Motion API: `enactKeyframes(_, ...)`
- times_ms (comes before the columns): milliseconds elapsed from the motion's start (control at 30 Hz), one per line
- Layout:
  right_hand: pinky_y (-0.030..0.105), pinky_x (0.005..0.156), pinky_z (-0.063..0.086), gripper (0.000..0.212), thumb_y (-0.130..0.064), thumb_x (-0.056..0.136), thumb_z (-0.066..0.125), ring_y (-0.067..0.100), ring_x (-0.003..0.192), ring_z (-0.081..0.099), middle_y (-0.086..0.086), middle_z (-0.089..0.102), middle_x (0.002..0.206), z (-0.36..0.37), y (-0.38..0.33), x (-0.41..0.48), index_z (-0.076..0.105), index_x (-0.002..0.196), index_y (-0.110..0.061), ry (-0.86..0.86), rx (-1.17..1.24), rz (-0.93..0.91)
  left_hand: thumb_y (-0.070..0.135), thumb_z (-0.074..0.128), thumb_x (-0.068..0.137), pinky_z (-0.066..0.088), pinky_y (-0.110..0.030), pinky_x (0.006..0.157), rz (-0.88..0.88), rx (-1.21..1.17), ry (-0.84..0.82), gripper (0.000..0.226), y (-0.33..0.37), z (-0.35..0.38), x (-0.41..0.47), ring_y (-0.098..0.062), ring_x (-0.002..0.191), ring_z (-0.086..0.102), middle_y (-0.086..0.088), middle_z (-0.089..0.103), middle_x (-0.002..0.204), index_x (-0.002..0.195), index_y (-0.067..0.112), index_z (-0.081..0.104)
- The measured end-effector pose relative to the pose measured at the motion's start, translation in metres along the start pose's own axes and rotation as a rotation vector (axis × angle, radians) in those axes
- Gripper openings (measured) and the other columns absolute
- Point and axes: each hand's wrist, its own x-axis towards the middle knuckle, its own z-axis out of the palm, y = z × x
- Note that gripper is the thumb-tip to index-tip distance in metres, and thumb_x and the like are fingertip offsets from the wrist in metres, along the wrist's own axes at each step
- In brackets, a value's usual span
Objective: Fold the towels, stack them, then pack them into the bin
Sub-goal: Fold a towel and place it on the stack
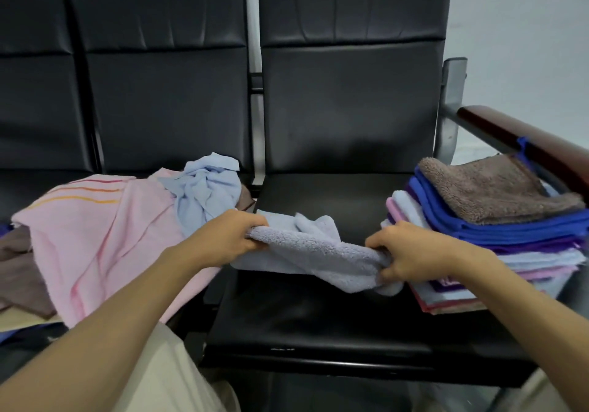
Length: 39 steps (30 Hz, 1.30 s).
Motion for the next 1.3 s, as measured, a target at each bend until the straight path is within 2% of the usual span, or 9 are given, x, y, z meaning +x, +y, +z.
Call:
enactKeyframes(300,0.011,0.063,0.041,0.012,-0.025,0.075,0.076,-0.002,0.065,0.059,-0.011,0.066,0.065,-0.034,0.012,0.002,0.065,0.069,-0.027,0.556,0.434,0.092,0.021,0.053,0.089,0.039,-0.016,0.068,-0.172,-0.331,0.040,0.014,-0.004,-0.023,-0.010,0.000,0.070,0.050,0.017,0.056,0.069,0.081,0.026,0.062)
enactKeyframes(467,0.016,0.050,0.049,0.018,-0.017,0.073,0.079,0.011,0.058,0.064,-0.004,0.066,0.067,-0.019,0.012,0.025,0.062,0.078,-0.016,0.535,0.544,0.181,0.017,0.057,0.087,0.042,-0.026,0.059,-0.237,-0.020,0.068,0.019,-0.013,-0.017,-0.001,-0.009,0.062,0.054,0.008,0.062,0.071,0.073,0.026,0.063)
enactKeyframes(567,0.030,0.060,0.055,0.014,-0.016,0.078,0.071,0.018,0.068,0.067,-0.005,0.064,0.068,-0.011,0.017,0.044,0.060,0.074,-0.022,0.569,0.502,0.275,0.025,0.054,0.092,0.045,-0.028,0.046,-0.429,-0.113,0.267,0.023,-0.010,-0.013,0.012,-0.019,0.044,0.059,-0.003,0.062,0.066,0.070,0.021,0.058)
enactKeyframes(667,0.020,0.060,0.045,0.019,-0.010,0.086,0.058,0.019,0.071,0.063,-0.003,0.063,0.068,-0.007,0.017,0.056,0.060,0.070,-0.021,0.748,0.528,0.298,0.021,0.054,0.092,0.059,-0.041,0.067,-0.499,-0.550,0.543,0.016,-0.002,-0.009,0.032,-0.029,0.069,0.069,-0.009,0.064,0.081,0.080,0.011,0.059)
enactKeyframes(767,0.005,0.075,0.040,0.026,0.006,0.084,0.051,0.015,0.097,0.063,-0.004,0.065,0.088,-0.013,0.010,0.054,0.066,0.089,-0.014,1.075,0.578,0.172,0.018,0.051,0.095,0.051,-0.016,0.068,-0.374,-0.592,0.796,0.014,0.018,-0.016,0.046,-0.014,0.080,0.062,0.005,0.061,0.079,0.083,0.014,0.056)
enactKeyframes(867,0.011,0.101,0.036,0.038,0.019,0.076,0.045,0.013,0.124,0.051,-0.001,0.062,0.106,-0.019,0.012,0.044,0.066,0.098,-0.003,1.216,0.538,-0.034,0.014,0.053,0.097,0.044,-0.003,0.065,-0.212,-0.711,0.955,0.012,0.037,-0.025,0.046,0.012,0.082,0.059,0.018,0.061,0.095,0.105,0.013,0.061)
enactKeyframes(1067,0.032,0.085,0.027,0.035,-0.003,0.063,0.056,0.013,0.094,0.057,-0.009,0.067,0.091,-0.005,0.020,0.014,0.071,0.087,-0.023,1.062,0.068,-0.017,0.010,0.062,0.090,0.042,-0.005,0.069,-0.079,-0.333,0.768,0.009,0.010,-0.028,0.015,0.009,0.076,0.057,0.009,0.063,0.078,0.093,0.017,0.068)
enactKeyframes(1167,0.032,0.093,0.033,0.024,-0.006,0.074,0.054,0.013,0.080,0.060,-0.007,0.067,0.083,0.006,0.013,-0.003,0.068,0.088,-0.020,0.526,0.066,-0.094,0.024,0.072,0.082,0.040,-0.013,0.071,-0.048,-0.129,0.354,0.014,-0.016,-0.028,-0.009,0.002,0.079,0.058,0.011,0.065,0.072,0.074,0.035,0.068)
enactKeyframes(1300,0.022,0.063,0.035,0.016,-0.027,0.083,0.069,0.009,0.068,0.045,-0.006,0.050,0.067,0.018,0.001,-0.018,0.057,0.081,-0.017,-0.160,0.089,-0.160,0.037,0.073,0.079,0.040,-0.020,0.066,-0.099,-0.207,-0.274,0.012,-0.026,-0.022,-0.033,0.000,0.067,0.051,0.015,0.059,0.069,0.075,0.027,0.067)
